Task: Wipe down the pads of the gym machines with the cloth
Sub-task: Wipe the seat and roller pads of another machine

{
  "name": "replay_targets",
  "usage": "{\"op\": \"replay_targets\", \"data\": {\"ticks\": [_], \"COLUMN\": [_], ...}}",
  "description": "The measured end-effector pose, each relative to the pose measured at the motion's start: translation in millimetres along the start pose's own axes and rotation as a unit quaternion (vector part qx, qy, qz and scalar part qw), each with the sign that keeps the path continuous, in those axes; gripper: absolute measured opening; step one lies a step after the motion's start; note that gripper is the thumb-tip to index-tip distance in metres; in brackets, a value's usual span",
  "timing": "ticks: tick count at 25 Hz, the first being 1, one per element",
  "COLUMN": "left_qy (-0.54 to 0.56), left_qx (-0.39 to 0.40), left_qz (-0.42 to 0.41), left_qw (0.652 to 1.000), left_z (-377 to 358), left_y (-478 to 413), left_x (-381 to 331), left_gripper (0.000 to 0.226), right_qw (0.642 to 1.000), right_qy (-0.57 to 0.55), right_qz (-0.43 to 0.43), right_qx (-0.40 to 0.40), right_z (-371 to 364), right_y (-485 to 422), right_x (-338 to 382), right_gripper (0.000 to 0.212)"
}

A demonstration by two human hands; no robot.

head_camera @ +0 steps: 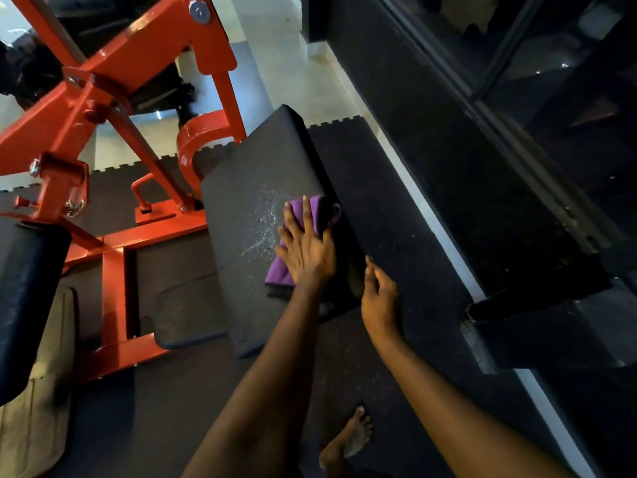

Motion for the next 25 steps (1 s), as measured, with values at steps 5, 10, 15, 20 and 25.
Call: {"op": "replay_targets", "data": {"ticks": [5, 10, 15, 20, 25], "left_qy": [0.029, 0.008, -0.009, -0.006, 0.024], "left_qx": [-0.001, 0.033, 0.020, 0.021, 0.031], "left_qz": [-0.081, -0.079, -0.088, -0.114, -0.152], "left_qw": [0.996, 0.996, 0.996, 0.993, 0.988], "left_z": [4.2, -7.8, 3.8, 27.5, 23.3], "left_y": [28.4, 85.5, 6.1, -71.2, -22.3], "left_x": [12.8, 39.7, 6.7, -19.1, 20.6], "left_gripper": [0.073, 0.078, 0.074, 0.075, 0.077], "right_qw": [0.999, 0.997, 0.986, 0.979, 0.971], "right_qy": [0.030, 0.022, 0.117, 0.178, 0.233], "right_qz": [0.006, -0.047, -0.006, 0.032, -0.038], "right_qx": [-0.034, -0.064, -0.119, -0.095, -0.028], "right_z": [-12.8, -20.9, -24.2, -28.4, -35.7], "right_y": [17.4, 18.7, 11.5, -4.5, -42.1], "right_x": [5.5, 7.4, 16.8, 34.4, 58.7], "right_gripper": [0.044, 0.039, 0.037, 0.033, 0.035]}}
Point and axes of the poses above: each hand's wrist, its own y-axis away from the middle knuckle, its own z-axis out of the back of the hand, x = y × z, the point moved 2 cm from there along -y, towards the middle knuckle, and after that the axes turned 6 degrees about z, right-handed, at the moved point
